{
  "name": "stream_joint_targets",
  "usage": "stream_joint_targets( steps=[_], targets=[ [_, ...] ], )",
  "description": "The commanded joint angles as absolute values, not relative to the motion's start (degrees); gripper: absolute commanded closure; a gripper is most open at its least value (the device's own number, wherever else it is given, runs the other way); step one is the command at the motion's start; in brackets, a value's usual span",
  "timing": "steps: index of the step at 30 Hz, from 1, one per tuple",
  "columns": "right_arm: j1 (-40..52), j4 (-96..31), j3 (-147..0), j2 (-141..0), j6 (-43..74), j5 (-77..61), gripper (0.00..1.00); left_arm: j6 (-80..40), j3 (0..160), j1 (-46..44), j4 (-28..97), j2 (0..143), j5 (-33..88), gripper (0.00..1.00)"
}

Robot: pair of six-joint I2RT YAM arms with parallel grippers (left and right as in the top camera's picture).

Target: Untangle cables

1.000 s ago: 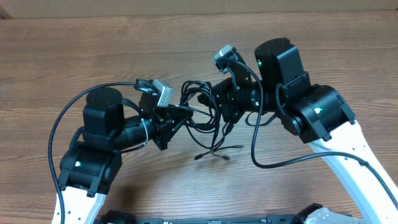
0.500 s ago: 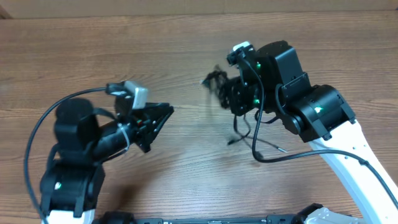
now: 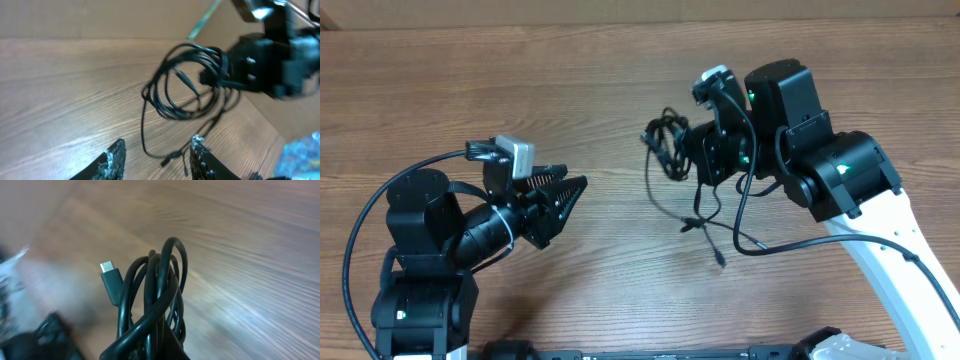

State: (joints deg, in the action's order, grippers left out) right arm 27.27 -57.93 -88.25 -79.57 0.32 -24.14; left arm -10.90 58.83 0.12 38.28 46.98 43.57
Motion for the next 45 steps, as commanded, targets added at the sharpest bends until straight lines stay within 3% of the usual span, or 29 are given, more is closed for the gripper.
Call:
stream_joint_targets(
  steps=[1,9,21,29,37,45],
  targets=[
    [27.31,-57.67,-89.65,-79.29,-3.55,-32.32,0.96,-20.82,60.16,0.45,39.11,46.76,37.63,0.59],
    [27.68,-62.28,-89.65,-79.31,-15.94,-39.42,0.96,-36.40,60.16,0.45,43.62,46.89,29.41,0.62],
    [32.25,-58.72,-89.65,-79.31,-24.58,-34.35,0.96,-45.10,60.16,0.40,45.41,49.60,37.91,0.60],
    [35.66,-62.52,-89.65,-80.07,-25.45,-34.63,0.96,-17.39,60.16,0.36,33.19,51.64,58.57,0.53],
    [39.83,-65.60,-89.65,-80.82,-26.09,-34.83,0.96,-13.15,60.16,0.36,33.17,51.75,58.28,0.49],
    [40.49,-64.88,-89.65,-80.82,-27.53,-44.80,0.96,5.41,60.16,0.36,35.29,51.75,64.16,0.48]
  ],
)
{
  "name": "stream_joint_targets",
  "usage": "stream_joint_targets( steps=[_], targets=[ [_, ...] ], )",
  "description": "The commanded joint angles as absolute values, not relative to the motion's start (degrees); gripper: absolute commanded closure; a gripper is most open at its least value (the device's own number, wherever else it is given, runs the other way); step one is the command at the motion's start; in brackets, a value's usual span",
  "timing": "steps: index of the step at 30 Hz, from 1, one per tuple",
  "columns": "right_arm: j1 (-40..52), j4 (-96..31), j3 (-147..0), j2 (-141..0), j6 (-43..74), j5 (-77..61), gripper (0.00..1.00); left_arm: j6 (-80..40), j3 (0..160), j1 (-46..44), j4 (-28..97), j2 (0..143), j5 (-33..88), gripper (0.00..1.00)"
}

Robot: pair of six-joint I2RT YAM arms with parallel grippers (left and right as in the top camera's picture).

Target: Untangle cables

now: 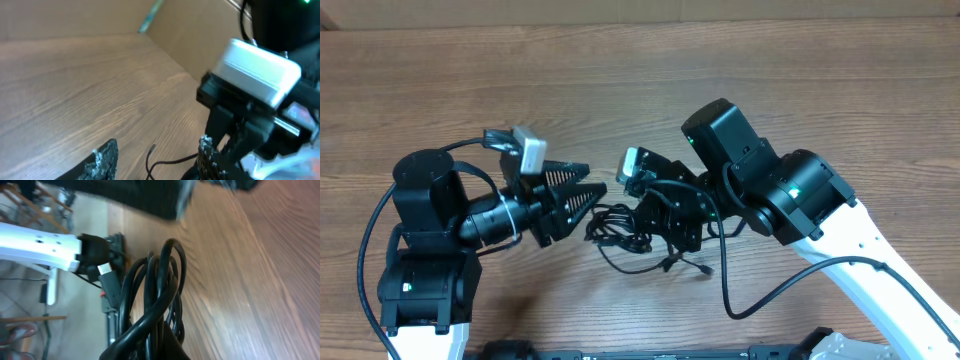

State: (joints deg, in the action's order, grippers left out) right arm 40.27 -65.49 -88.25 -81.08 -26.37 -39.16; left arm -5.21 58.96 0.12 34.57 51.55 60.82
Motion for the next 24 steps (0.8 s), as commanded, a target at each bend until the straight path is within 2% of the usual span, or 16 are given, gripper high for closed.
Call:
stream_joint_targets(
  steps=[1,5,9,10,12,13,18,24],
  targets=[
    [40.49,-64.86,-89.65,-80.82,-27.53,-45.56,0.96,8.10,60.16,0.36,36.14,51.75,64.18,0.48],
    [40.49,-64.84,-89.65,-80.82,-27.55,-48.73,0.96,17.19,60.16,0.36,40.16,51.75,64.16,0.46],
    [40.49,-64.84,-89.65,-80.82,-27.55,-48.77,0.96,19.75,60.16,0.36,42.00,51.86,64.14,0.47],
    [40.49,-64.84,-89.65,-80.82,-27.55,-48.80,0.96,19.73,60.16,0.36,42.04,51.86,64.14,0.49],
    [40.49,-64.82,-89.65,-80.82,-27.55,-49.01,0.96,19.73,60.16,0.36,42.06,51.86,64.14,0.59],
    [40.49,-64.79,-89.65,-80.82,-27.55,-48.97,0.96,19.73,60.16,0.36,42.06,51.86,64.14,0.59],
    [40.42,-64.73,-89.65,-80.82,-27.53,-46.92,0.96,19.73,60.16,0.38,42.06,51.86,64.12,0.49],
    [40.36,-64.86,-89.65,-80.82,-27.51,-40.86,0.96,19.77,60.16,0.40,41.76,51.86,64.12,0.48]
  ],
)
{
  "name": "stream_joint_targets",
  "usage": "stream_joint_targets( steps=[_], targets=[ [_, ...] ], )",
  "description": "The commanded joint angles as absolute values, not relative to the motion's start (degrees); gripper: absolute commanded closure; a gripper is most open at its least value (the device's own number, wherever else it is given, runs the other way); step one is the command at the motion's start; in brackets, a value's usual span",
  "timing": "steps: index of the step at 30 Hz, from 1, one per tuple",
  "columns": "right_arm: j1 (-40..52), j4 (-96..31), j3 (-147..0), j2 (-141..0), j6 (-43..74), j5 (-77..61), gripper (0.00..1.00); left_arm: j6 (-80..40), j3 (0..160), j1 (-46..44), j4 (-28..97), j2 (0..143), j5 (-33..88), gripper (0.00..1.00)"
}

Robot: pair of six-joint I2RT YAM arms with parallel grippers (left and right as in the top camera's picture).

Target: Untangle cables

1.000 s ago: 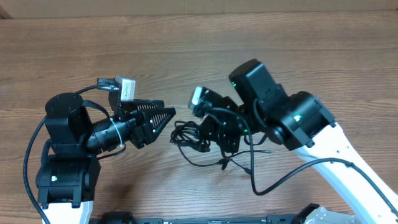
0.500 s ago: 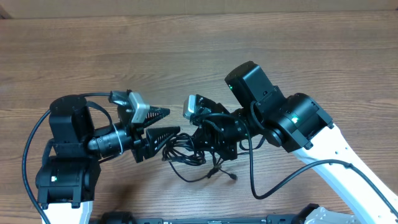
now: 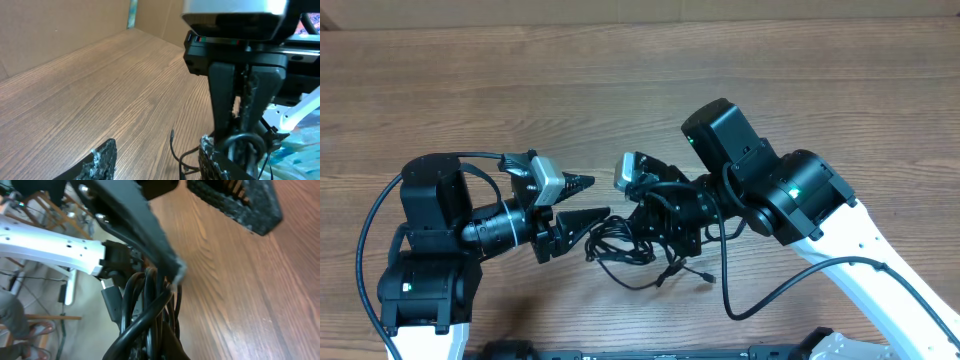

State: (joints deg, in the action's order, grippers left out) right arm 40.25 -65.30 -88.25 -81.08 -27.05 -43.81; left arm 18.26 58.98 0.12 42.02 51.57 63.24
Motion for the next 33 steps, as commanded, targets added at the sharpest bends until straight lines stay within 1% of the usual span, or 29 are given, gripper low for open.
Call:
stream_joint_targets(
  steps=[1,7,10,16,21,23,26,27,28,29,30,31,33],
  targets=[
    [40.29,-64.84,-89.65,-80.82,-27.51,-39.66,0.96,19.79,60.16,0.40,41.71,51.86,64.12,0.48],
    [37.32,-64.49,-89.65,-80.82,-27.51,-38.44,0.96,23.00,60.16,0.40,42.63,51.86,66.37,0.46],
    [34.72,-64.05,-89.65,-80.82,-27.49,-42.26,0.96,26.06,60.16,0.38,44.56,51.86,68.60,0.43],
    [31.31,-63.37,-89.65,-80.82,-27.29,-53.52,0.96,32.64,60.16,0.36,49.60,52.16,68.86,0.42],
    [31.46,-61.91,-89.65,-80.82,-25.80,-56.80,0.96,32.67,60.16,0.34,49.25,52.51,69.14,0.38],
    [31.46,-59.94,-89.65,-80.82,-23.51,-58.33,0.96,32.62,60.16,0.34,49.32,52.51,69.14,0.38],
    [31.46,-57.12,-89.65,-80.82,-22.50,-64.71,0.96,32.62,60.16,0.34,49.36,52.51,69.10,0.40],
    [31.46,-56.38,-89.65,-80.82,-22.48,-66.94,0.96,32.62,60.16,0.34,49.36,52.51,69.08,0.44],
    [31.46,-55.68,-89.65,-80.82,-22.46,-69.32,0.96,32.62,60.16,0.34,49.34,52.51,69.01,0.51],
    [31.46,-55.24,-89.65,-80.82,-22.46,-70.98,0.96,32.62,60.16,0.34,49.30,52.51,68.95,0.63],
    [31.46,-54.96,-89.65,-80.82,-22.46,-71.77,0.96,32.62,60.16,0.34,49.25,52.51,68.60,0.77],
    [31.46,-54.81,-89.65,-80.82,-22.28,-71.66,0.96,32.62,60.16,0.36,49.23,52.51,68.27,0.95],
    [31.40,-54.78,-89.65,-80.82,-22.00,-70.41,0.96,32.58,60.16,0.36,49.28,52.64,67.46,0.96]
  ],
)
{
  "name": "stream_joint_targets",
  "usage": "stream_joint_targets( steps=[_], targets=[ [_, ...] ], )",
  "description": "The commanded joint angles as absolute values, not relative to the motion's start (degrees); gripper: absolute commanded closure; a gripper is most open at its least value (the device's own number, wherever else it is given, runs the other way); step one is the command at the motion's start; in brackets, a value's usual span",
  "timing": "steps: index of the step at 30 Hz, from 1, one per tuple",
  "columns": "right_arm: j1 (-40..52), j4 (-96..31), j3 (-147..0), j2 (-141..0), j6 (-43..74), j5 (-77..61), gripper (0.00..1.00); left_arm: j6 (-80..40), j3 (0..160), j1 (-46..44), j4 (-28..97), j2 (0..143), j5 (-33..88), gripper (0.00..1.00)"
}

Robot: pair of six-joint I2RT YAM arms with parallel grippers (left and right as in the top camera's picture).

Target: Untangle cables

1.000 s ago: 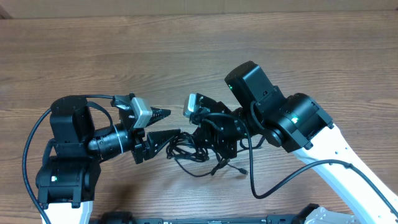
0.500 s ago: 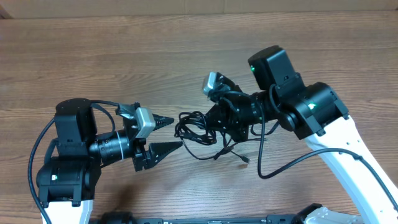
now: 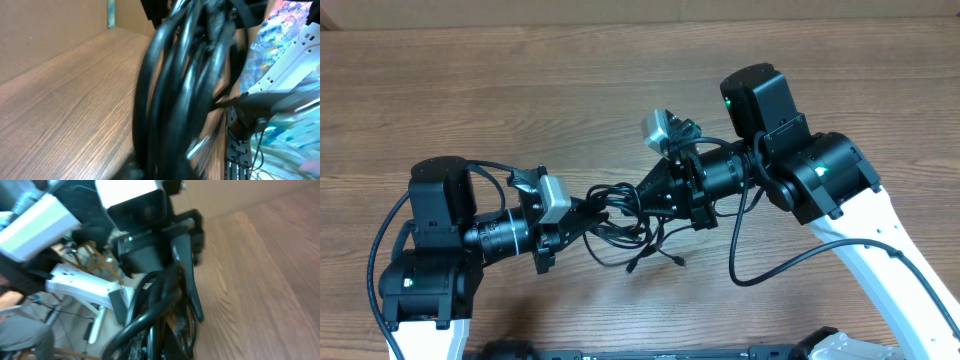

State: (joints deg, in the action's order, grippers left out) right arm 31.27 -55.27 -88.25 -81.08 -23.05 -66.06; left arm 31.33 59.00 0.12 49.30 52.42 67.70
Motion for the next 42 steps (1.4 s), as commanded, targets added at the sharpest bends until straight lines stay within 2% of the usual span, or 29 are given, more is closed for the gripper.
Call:
stream_joint_targets(
  steps=[1,8,13,19,22,23,24,25,26,27,31,34,35,37,38,42],
  targets=[
    [31.29,-54.70,-89.65,-80.82,-20.99,-68.49,0.96,32.58,60.16,0.36,49.36,52.73,67.31,0.96],
    [29.58,-56.53,-89.65,-80.82,-14.74,-45.52,0.96,32.56,60.16,0.36,50.70,52.97,66.00,0.96],
    [26.48,-59.20,-89.65,-80.82,-14.48,-39.40,0.96,32.58,60.16,0.36,52.75,52.97,63.00,0.96],
    [22.94,-59.90,-89.65,-80.82,-8.78,-29.17,0.96,32.56,60.16,0.36,53.43,52.97,63.11,0.96],
    [22.59,-59.92,-89.65,-80.82,-8.82,-30.63,0.96,31.46,60.16,0.36,53.45,52.97,63.29,0.96],
    [22.59,-59.75,-89.65,-80.82,-8.84,-32.18,0.88,31.27,60.16,0.36,53.56,52.97,63.26,0.96],
    [22.68,-59.46,-89.65,-80.82,-8.84,-32.99,0.72,31.29,60.16,0.36,53.76,52.97,63.26,0.96],
    [22.81,-59.09,-89.65,-80.82,-8.99,-32.88,0.72,31.29,60.16,0.36,53.84,52.97,63.26,0.96],
    [22.81,-58.46,-89.65,-80.82,-8.93,-31.64,0.75,31.29,60.16,0.36,53.95,52.97,63.26,0.96],
    [22.81,-57.87,-89.65,-80.82,-8.32,-29.50,0.96,31.29,60.16,0.36,53.93,52.97,63.29,0.96],
    [22.70,-56.66,-89.65,-80.82,-4.25,-16.97,0.96,31.29,60.16,0.36,54.28,52.80,63.09,0.96],
    [22.70,-57.21,-89.65,-80.82,-4.25,-13.69,0.96,31.29,60.16,0.36,54.41,52.47,62.89,0.96],
    [22.70,-57.34,-89.65,-80.82,-4.25,-14.81,0.90,31.29,60.16,0.36,54.41,52.36,62.87,0.96],
    [22.70,-57.34,-89.65,-80.82,-4.54,-21.10,0.60,31.29,60.16,0.36,54.39,52.36,62.76,0.95],
    [22.72,-57.28,-89.65,-80.79,-5.67,-25.50,0.54,31.29,60.16,0.36,54.39,52.38,62.48,0.95],
    [22.81,-57.28,-89.65,-80.79,-14.22,-44.05,0.50,28.45,60.16,0.36,54.00,52.38,59.40,0.96]
  ],
)
